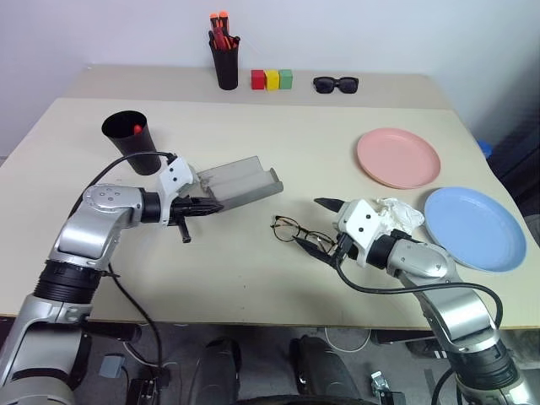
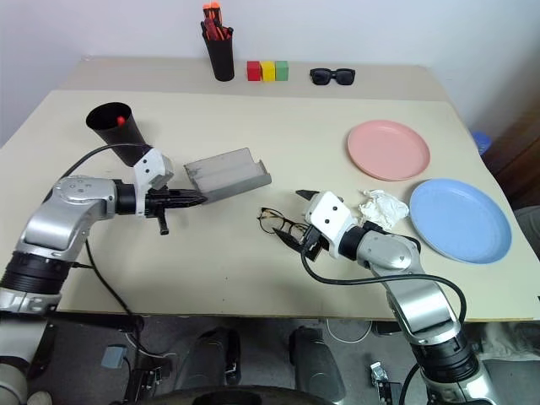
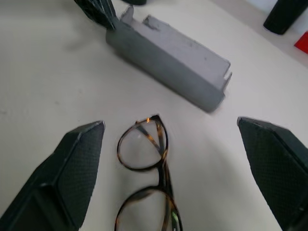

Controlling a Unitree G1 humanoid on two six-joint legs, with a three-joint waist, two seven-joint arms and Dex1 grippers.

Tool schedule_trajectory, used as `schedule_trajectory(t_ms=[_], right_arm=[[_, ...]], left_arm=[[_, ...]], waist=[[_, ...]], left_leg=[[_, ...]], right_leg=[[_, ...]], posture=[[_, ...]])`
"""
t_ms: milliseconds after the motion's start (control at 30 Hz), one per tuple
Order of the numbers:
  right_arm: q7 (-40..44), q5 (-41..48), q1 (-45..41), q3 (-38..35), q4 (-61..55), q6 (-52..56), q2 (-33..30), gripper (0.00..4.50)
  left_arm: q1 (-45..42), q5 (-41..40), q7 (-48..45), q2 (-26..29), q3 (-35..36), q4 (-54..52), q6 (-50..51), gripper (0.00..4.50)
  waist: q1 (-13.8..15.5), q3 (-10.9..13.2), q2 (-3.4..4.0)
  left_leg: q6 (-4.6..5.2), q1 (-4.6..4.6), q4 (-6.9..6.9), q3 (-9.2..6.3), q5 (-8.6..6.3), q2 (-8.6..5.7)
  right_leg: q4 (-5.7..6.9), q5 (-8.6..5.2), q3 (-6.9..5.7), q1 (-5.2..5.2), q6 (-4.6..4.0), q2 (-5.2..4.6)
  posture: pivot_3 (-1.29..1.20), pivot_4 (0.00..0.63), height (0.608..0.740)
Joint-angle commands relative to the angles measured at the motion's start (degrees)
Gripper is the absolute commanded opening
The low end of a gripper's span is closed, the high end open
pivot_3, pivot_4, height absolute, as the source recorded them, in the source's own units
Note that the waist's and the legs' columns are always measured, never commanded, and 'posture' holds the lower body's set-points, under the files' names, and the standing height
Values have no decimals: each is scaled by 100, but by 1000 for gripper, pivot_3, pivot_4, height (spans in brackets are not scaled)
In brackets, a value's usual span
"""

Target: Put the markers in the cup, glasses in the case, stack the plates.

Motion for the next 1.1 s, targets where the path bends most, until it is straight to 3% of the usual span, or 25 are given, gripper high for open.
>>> schedule_trajectory(t_ms=[33,400,733,800,900,1100], right_arm=[[-96,9,70,-79,-231,-104,62,4500],[-270,-41,199,-148,-310,-67,23,4500],[-222,-40,107,-202,-212,-73,-42,4500],[-181,-19,52,-241,-183,-51,-94,4500],[-65,30,-31,-289,-227,68,-238,4500],[224,-61,-233,-271,-332,401,-768,4500]], left_arm=[[-4,98,-702,378,-39,77,-485,23],[-453,878,-1789,503,-682,1050,-1679,23],[-852,1178,-1789,216,-670,1816,-2147,23],[-877,1274,-1690,185,-669,1857,-2213,271],[-878,1275,-1453,122,-555,1892,-2264,1406],[-716,408,-1179,-114,134,1223,-1297,1406]], waist=[[-11,0,0],[1,0,1],[11,-1,2],[10,-1,1],[10,-4,4],[1,-2,2]], left_leg=[[0,0,-1,1,0,0],[1,-1,0,4,-1,0],[2,1,2,4,0,2],[2,1,5,4,0,1],[2,3,5,4,0,1],[3,2,6,3,0,2]], right_leg=[[0,0,0,-2,0,0],[-1,0,1,-2,-1,-1],[3,0,1,0,0,0],[3,0,1,2,0,-1],[6,1,1,2,1,-1],[7,2,1,1,3,-1]], posture=[[0,150,722],[0,150,722],[0,150,722],[0,150,722],[0,150,722],[0,150,722]])
